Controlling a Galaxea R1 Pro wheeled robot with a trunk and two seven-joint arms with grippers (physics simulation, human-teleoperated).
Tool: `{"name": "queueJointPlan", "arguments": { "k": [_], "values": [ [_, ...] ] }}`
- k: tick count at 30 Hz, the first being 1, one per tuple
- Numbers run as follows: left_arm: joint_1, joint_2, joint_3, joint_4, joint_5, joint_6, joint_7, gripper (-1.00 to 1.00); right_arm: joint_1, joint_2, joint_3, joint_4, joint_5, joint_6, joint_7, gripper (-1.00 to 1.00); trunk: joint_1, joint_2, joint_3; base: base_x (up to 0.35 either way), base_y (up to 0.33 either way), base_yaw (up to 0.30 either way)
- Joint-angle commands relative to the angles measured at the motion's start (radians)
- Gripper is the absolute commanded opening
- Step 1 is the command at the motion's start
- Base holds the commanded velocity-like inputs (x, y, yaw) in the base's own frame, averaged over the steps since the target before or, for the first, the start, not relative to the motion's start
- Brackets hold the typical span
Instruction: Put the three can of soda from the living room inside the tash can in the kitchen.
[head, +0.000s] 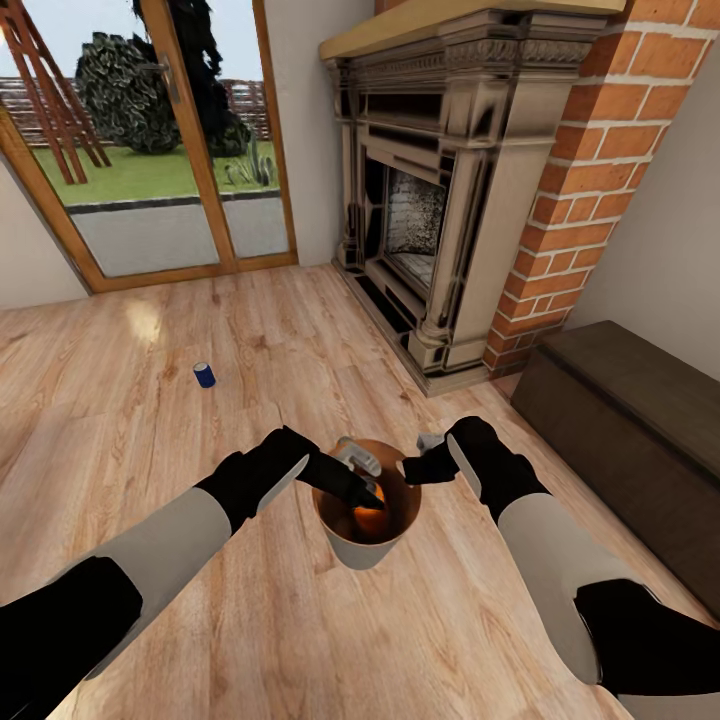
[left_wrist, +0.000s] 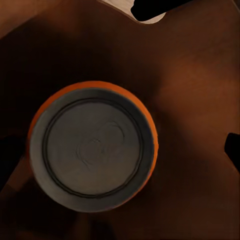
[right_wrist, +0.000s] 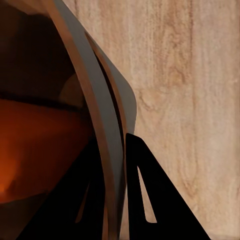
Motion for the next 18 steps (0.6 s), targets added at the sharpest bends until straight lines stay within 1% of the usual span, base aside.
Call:
{"name": "queueJointPlan", "arguments": {
  "k": [1, 7, 9, 10, 12, 14, 15, 16, 17, 18],
  "values": [
    [0.0, 0.0, 0.0, 0.0, 0.0, 0.0, 0.0, 1.0, 0.0, 0.0, -0.002, 0.0, -0.034, 0.005, 0.006, -1.0, 0.0, 0.0, 0.0, 0.0, 0.0, 0.0],
    [0.0, 0.002, 0.0, -0.004, 0.002, 0.0, -0.002, 1.0, 0.0, 0.0, -0.002, 0.0, -0.034, 0.005, 0.006, -1.0, 0.0, 0.0, 0.0, 0.0, 0.0, 0.0],
    [0.0, 0.007, 0.003, -0.017, 0.004, 0.001, -0.02, 1.0, 0.0, -0.001, -0.003, 0.0, -0.034, 0.005, 0.006, -1.0, 0.0, 0.0, 0.0, 0.0, 0.0, 0.0],
    [0.0, 0.011, 0.006, -0.036, 0.005, 0.001, -0.045, 1.0, 0.0, -0.001, -0.003, 0.0, -0.034, 0.005, 0.006, -1.0, 0.0, 0.0, 0.0, 0.0, 0.0, 0.0],
    [0.001, 0.027, 0.01, -0.061, 0.005, 0.001, -0.081, 1.0, 0.0, -0.002, -0.003, 0.0, -0.034, 0.005, 0.006, -1.0, 0.0, 0.0, 0.0, 0.0, 0.0, 0.0],
    [0.001, 0.063, 0.013, -0.098, 0.007, 0.001, -0.12, 1.0, 0.0, -0.002, -0.003, 0.0, -0.034, 0.005, 0.006, -1.0, 0.0, 0.0, 0.0, 0.0, 0.0, 0.0],
    [0.001, 0.111, 0.016, -0.154, 0.009, 0.003, -0.15, 1.0, 0.0, -0.002, -0.004, 0.0, -0.034, 0.005, 0.006, -1.0, 0.0, 0.0, 0.0, 0.0, 0.0, 0.0],
    [0.001, 0.138, 0.019, -0.189, 0.011, 0.004, -0.16, 1.0, 0.0, -0.003, -0.004, 0.0, -0.034, 0.005, 0.006, -1.0, 0.0, 0.0, 0.0, 0.0, 0.0, 0.0],
    [0.003, 0.221, 0.051, -0.296, 0.013, 0.008, -0.18, 1.0, 0.0, -0.004, -0.004, 0.001, -0.034, 0.005, 0.006, -1.0, 0.0, 0.0, 0.0, 0.0, 0.0, 0.0],
    [0.007, 0.247, 0.069, -0.329, 0.014, 0.009, -0.184, 1.0, 0.0, -0.005, -0.004, 0.001, -0.034, 0.005, 0.006, -1.0, 0.0, 0.0, 0.0, 0.0, 0.0, 0.0]
  ]
}}
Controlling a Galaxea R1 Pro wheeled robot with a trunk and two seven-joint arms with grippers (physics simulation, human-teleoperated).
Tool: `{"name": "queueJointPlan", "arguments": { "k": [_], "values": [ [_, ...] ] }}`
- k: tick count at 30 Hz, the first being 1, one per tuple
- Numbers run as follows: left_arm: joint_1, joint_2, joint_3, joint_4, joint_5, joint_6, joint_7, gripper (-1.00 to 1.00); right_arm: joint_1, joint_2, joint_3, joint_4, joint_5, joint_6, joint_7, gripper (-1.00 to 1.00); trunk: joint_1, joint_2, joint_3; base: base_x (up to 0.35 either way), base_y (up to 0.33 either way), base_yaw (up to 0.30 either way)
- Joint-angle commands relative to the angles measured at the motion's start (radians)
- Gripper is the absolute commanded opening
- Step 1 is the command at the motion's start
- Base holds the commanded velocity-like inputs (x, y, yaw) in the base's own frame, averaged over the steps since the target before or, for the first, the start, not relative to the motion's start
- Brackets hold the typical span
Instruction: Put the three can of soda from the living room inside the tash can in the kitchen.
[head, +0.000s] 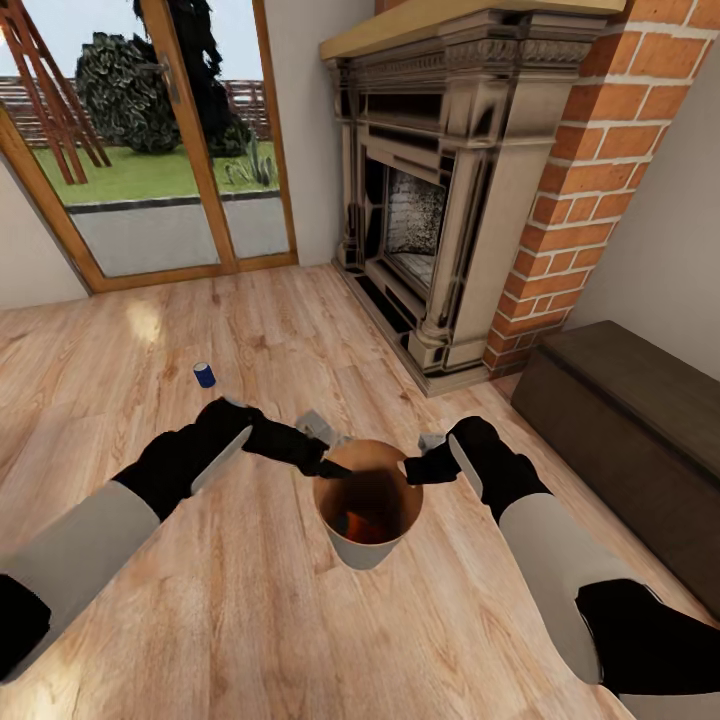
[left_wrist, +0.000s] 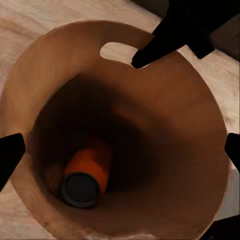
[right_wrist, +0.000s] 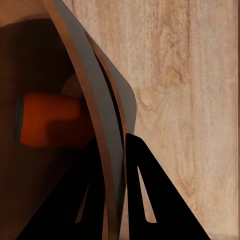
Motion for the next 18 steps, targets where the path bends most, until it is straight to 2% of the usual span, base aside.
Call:
{"name": "queueJointPlan", "arguments": {
  "k": [1, 2, 3, 4, 5, 8, 9, 10, 11, 12, 13, 14, 17, 18],
  "values": [
    [0.007, 0.025, 0.022, -0.031, 0.001, 0.001, -0.003, 1.0, 0.0, 0.0, -0.002, 0.0, -0.037, 0.005, 0.007, -1.0, 0.0, 0.0, 0.0, 0.0, 0.0, 0.0],
    [0.017, 0.045, 0.045, -0.059, 0.002, 0.002, -0.006, 1.0, 0.0, -0.001, -0.002, 0.0, -0.037, 0.005, 0.007, -1.0, 0.0, 0.0, 0.0, 0.0, 0.0, 0.0],
    [0.044, 0.076, 0.096, -0.109, 0.002, 0.004, -0.011, 1.0, 0.0, -0.002, -0.002, 0.0, -0.037, 0.005, 0.007, -1.0, 0.0, 0.0, 0.0, 0.0, 0.0, 0.0],
    [0.06, 0.088, 0.125, -0.131, 0.002, 0.004, -0.013, 1.0, 0.0, -0.002, -0.003, 0.0, -0.037, 0.005, 0.007, -1.0, 0.0, 0.0, 0.0, 0.0, 0.0, 0.0],
    [0.133, 0.128, 0.257, -0.19, 0.002, 0.001, -0.022, 1.0, 0.0, -0.004, -0.004, 0.0, -0.038, 0.005, 0.008, -1.0, 0.0, 0.0, 0.0, 0.0, 0.0, 0.0],
    [0.19, 0.144, 0.369, -0.209, 0.002, -0.004, -0.028, 1.0, 0.0, -0.006, -0.005, 0.0, -0.038, 0.005, 0.008, -1.0, 0.0, 0.0, 0.0, 0.0, 0.0, 0.0],
    [0.228, 0.151, 0.444, -0.215, 0.002, -0.009, -0.031, 1.0, 0.001, -0.008, -0.006, 0.0, -0.038, 0.005, 0.013, -1.0, 0.0, 0.0, 0.0, 0.0, 0.0, 0.0],
    [0.246, 0.154, 0.482, -0.217, 0.002, -0.016, -0.032, 1.0, 0.001, -0.009, -0.005, 0.0, -0.038, 0.005, 0.018, -1.0, 0.0, 0.0, 0.0, 0.0, 0.0, 0.0],
    [0.281, 0.157, 0.556, -0.219, 0.001, -0.04, -0.034, 1.0, 0.001, -0.012, -0.005, 0.0, -0.038, 0.005, 0.031, -1.0, 0.0, 0.0, 0.0, 0.0, 0.0, 0.0],
    [0.298, 0.158, 0.592, -0.219, -0.001, -0.056, -0.033, 1.0, 0.001, -0.016, -0.005, 0.0, -0.038, 0.005, 0.039, -1.0, 0.0, 0.0, 0.0, 0.0, 0.0, 0.0],
    [0.355, 0.157, 0.7, -0.209, -0.014, -0.121, -0.011, 1.0, 0.001, -0.042, -0.004, 0.0, -0.038, 0.005, 0.065, -1.0, 0.0, 0.0, 0.0, 0.0, 0.0, 0.0],
    [0.377, 0.155, 0.729, -0.192, -0.032, -0.153, 0.02, 1.0, 0.002, -0.06, -0.004, -0.001, -0.038, 0.005, 0.074, -1.0, 0.0, 0.0, 0.0, 0.0, 0.0, 0.0],
    [0.408, 0.151, 0.753, -0.14, -0.071, -0.218, 0.088, 1.0, 0.004, -0.087, -0.004, -0.001, -0.037, 0.005, 0.082, -1.0, 0.0, 0.0, 0.0, 0.0, 0.0, 0.0],
    [0.439, 0.146, 0.763, -0.084, -0.098, -0.284, 0.134, 1.0, 0.006, -0.106, -0.005, -0.002, -0.037, 0.005, 0.085, -1.0, 0.0, 0.0, 0.0, 0.02, 0.0, 0.0]
  ]
}}
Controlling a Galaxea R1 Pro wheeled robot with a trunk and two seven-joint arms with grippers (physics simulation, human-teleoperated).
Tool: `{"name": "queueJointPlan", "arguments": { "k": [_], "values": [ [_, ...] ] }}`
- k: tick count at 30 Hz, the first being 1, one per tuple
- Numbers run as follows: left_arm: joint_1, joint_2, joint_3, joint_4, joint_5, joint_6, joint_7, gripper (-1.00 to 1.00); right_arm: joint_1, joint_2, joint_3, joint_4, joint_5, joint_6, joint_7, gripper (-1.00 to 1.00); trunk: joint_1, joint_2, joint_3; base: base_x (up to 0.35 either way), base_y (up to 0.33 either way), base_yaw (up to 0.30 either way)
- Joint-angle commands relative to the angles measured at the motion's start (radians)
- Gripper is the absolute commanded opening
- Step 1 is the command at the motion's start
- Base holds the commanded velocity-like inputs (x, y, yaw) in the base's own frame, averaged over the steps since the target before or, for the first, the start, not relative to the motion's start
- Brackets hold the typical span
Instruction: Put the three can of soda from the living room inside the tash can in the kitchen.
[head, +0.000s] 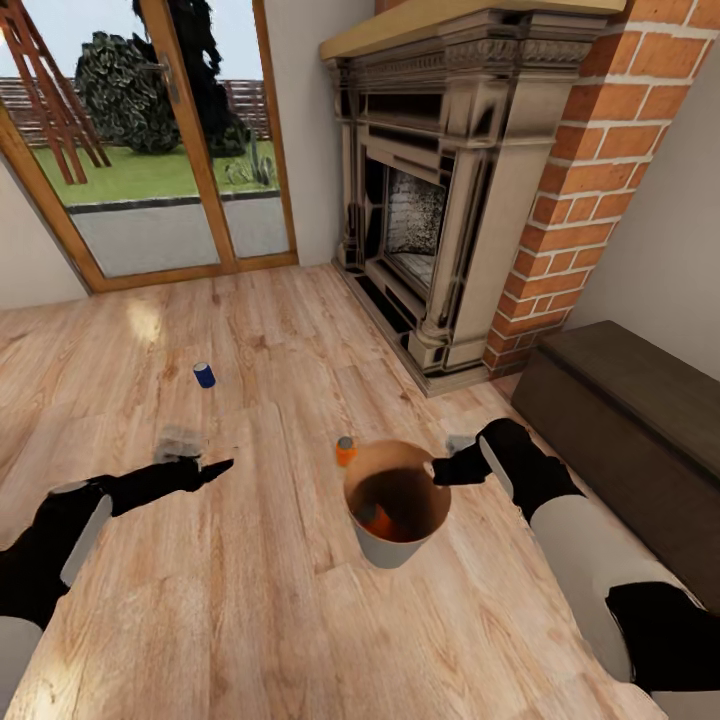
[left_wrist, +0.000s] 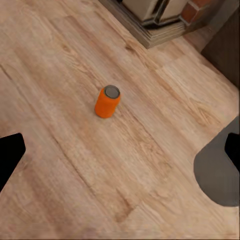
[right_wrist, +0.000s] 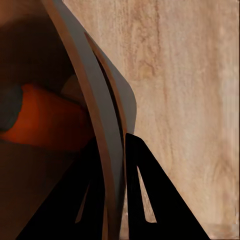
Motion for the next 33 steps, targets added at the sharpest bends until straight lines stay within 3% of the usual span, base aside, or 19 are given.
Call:
{"name": "queueJointPlan", "arguments": {
  "k": [1, 2, 3, 8, 11, 12, 15, 19, 20, 21, 25, 33],
  "values": [
    [0.019, -0.004, 0.004, 0.039, -0.009, -0.042, 0.023, 1.0, 0.001, -0.01, -0.002, -0.001, -0.052, 0.009, 0.01, -1.0, 0.0, 0.0, 0.0, 0.04, 0.0, 0.0],
    [0.069, -0.026, 0.011, 0.174, -0.041, -0.202, 0.106, 1.0, 0.008, -0.052, -0.003, -0.001, -0.052, 0.009, 0.013, -1.0, 0.0, 0.0, 0.0, 0.103, -0.03, 0.0],
    [0.082, -0.04, 0.014, 0.227, -0.048, -0.263, 0.141, 1.0, 0.021, -0.071, -0.004, -0.002, -0.051, 0.009, 0.014, -1.0, 0.0, 0.0, 0.0, 0.12, -0.054, 0.0],
    [0.103, -0.063, 0.018, 0.345, -0.056, -0.399, 0.194, 1.0, 0.1, -0.123, -0.017, -0.004, -0.049, 0.009, 0.026, -1.0, 0.0, 0.0, 0.0, 0.12, -0.074, 0.0],
    [0.106, -0.067, 0.017, 0.371, -0.059, -0.434, 0.203, 1.0, 0.134, -0.143, -0.033, -0.006, -0.048, 0.008, 0.03, -1.0, 0.0, 0.0, 0.0, 0.062, -0.043, 0.0],
    [0.108, -0.069, 0.018, 0.379, -0.058, -0.446, 0.206, 1.0, 0.155, -0.16, -0.04, -0.006, -0.048, -0.028, 0.033, -1.0, 0.0, 0.0, 0.0, 0.021, -0.015, 0.0],
    [0.11, -0.07, 0.018, 0.385, -0.055, -0.453, 0.209, 1.0, 0.169, -0.177, -0.046, -0.006, -0.049, -0.053, 0.035, -1.0, 0.0, 0.0, 0.0, 0.012, -0.008, 0.0],
    [0.115, -0.073, 0.018, 0.395, -0.055, -0.455, 0.215, 1.0, 0.176, -0.175, -0.041, -0.013, -0.048, -0.058, 0.03, -1.0, 0.0, 0.0, 0.0, 0.005, -0.003, 0.0],
    [0.118, -0.079, 0.018, 0.408, -0.055, -0.456, 0.221, 1.0, 0.177, -0.172, -0.04, -0.015, -0.047, -0.058, 0.028, -1.0, 0.0, 0.0, 0.0, 0.002, -0.001, 0.0],
    [0.121, -0.1, 0.019, 0.433, -0.055, -0.458, 0.231, 1.0, 0.178, -0.168, -0.039, -0.017, -0.046, -0.056, 0.024, -1.0, 0.0, 0.0, 0.0, 0.0, 0.0, 0.0],
    [0.123, -0.116, 0.02, 0.447, -0.053, -0.46, 0.236, 1.0, 0.179, -0.166, -0.041, -0.018, -0.047, -0.054, 0.022, -1.0, 0.0, 0.0, 0.0, 0.0, 0.0, -0.066],
    [0.124, -0.123, 0.024, 0.452, -0.05, -0.459, 0.238, 1.0, 0.178, -0.163, -0.042, -0.018, -0.047, -0.054, 0.02, -1.0, 0.0, 0.0, 0.0, 0.0, 0.0, -0.208]
  ]
}}
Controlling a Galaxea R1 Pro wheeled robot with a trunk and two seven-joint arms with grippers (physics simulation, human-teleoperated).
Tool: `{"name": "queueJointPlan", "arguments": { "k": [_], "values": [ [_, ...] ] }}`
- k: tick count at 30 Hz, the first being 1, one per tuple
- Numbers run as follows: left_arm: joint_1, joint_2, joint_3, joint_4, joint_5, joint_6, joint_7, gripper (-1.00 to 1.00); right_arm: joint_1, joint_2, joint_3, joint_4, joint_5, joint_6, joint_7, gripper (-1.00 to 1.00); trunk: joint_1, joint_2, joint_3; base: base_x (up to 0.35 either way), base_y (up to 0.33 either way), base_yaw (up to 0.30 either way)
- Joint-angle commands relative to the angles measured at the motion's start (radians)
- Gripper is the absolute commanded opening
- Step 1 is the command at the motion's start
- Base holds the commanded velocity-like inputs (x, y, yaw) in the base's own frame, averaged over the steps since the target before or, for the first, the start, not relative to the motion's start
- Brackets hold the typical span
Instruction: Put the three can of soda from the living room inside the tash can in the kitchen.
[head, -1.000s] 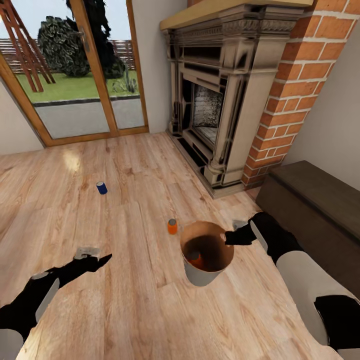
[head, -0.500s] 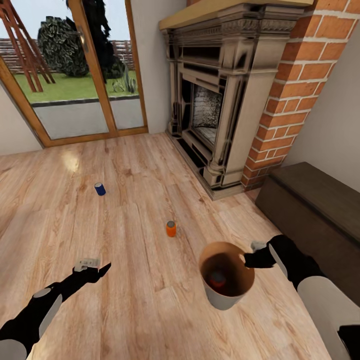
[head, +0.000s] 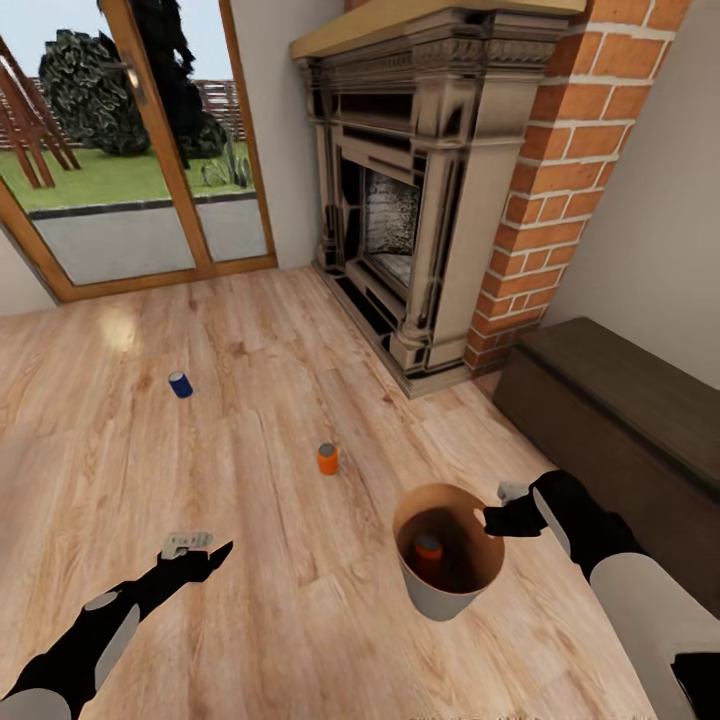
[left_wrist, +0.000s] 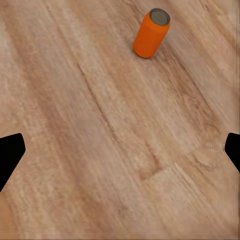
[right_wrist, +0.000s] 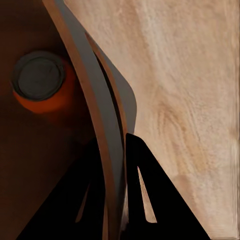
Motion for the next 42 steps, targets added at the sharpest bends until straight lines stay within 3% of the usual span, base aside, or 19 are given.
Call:
{"name": "queueJointPlan", "arguments": {
  "k": [1, 19, 32, 42],
  "values": [
    [0.0, 0.0, 0.0, 0.0, 0.0, 0.0, 0.0, 1.0, 0.0, 0.0, -0.002, 0.0, -0.03, 0.006, 0.007, -1.0, 0.0, 0.0, 0.0, 0.0, 0.0, -0.242],
    [0.0, -0.001, -0.004, -0.002, -0.005, 0.016, -0.002, 1.0, 0.0, 0.0, -0.004, 0.0, -0.031, 0.023, 0.01, -1.0, 0.0, 0.0, 0.0, 0.254, 0.0, -0.246],
    [0.0, -0.001, -0.004, -0.002, -0.007, 0.016, -0.005, 1.0, 0.0, 0.001, -0.002, 0.0, -0.032, 0.023, 0.01, -1.0, 0.0, 0.0, 0.0, 0.328, 0.0, -0.047],
    [0.0, -0.001, -0.005, 0.0, -0.007, 0.014, -0.008, 1.0, 0.0, 0.004, -0.002, 0.0, -0.033, 0.023, 0.01, -1.0, 0.0, 0.0, 0.0, 0.328, 0.046, -0.192]
  ]
}}
